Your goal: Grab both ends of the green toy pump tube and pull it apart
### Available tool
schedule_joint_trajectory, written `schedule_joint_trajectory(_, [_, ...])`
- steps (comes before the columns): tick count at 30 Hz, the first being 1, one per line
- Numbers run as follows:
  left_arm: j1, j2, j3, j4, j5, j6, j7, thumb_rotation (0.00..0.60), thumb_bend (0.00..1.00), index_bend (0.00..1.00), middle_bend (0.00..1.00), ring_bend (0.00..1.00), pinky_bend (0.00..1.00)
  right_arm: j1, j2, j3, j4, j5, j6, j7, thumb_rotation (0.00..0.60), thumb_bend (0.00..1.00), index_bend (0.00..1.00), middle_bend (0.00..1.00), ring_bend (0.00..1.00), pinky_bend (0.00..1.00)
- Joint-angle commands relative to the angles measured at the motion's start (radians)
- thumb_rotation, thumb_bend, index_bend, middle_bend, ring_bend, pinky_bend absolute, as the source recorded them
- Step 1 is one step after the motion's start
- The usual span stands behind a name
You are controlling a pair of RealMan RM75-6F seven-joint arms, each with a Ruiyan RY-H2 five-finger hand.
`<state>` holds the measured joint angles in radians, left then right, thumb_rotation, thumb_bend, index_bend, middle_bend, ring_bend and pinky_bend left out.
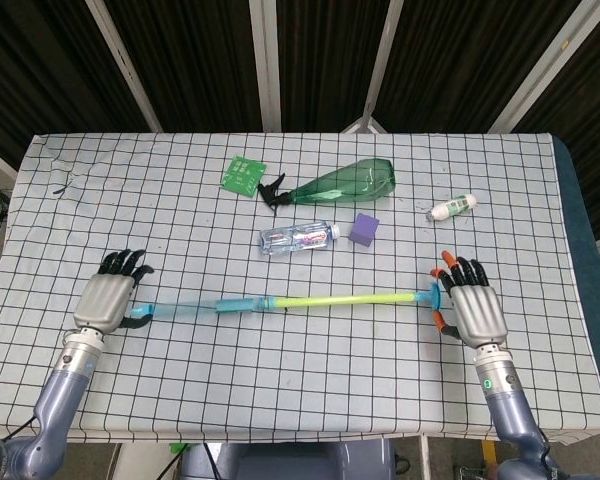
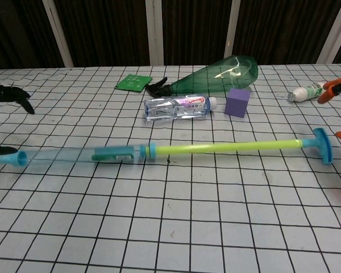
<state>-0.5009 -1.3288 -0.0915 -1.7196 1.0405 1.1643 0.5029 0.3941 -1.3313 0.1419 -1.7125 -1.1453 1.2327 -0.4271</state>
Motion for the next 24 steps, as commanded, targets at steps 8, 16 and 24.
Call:
schedule_joint_trajectory(8, [0.021, 0.024, 0.004, -0.049, 0.026, 0.025, -0.036, 0.6, 0.16, 0.04, 0.0, 0.0, 0.0, -0.014, 0.035, 0.007, -0.029, 0.051, 0.014, -0.029, 0.6, 0.41, 0.0, 0.0, 0.0, 0.0])
schedule_joint_trajectory(16, [0.145, 0.135, 0.087, -0.168, 0.197, 0.157, -0.169, 0.6, 0.15, 0.04, 0.0, 0.0, 0.0, -0.109, 0.131, -0.082, -0.072, -0.119, 0.095, 0.116, 0.6, 0.29, 0.0, 0.0, 0.0, 0.0])
schedule_joint_trajectory(24, [0.288, 0.177, 0.191, -0.133, 0.406, 0.32, -0.302, 0.6, 0.13, 0.03, 0.0, 0.0, 0.0, -0.214, 0.204, -0.16, -0.031, -0.333, 0.24, 0.265, 0.6, 0.26, 0.0, 0.0, 0.0, 0.0])
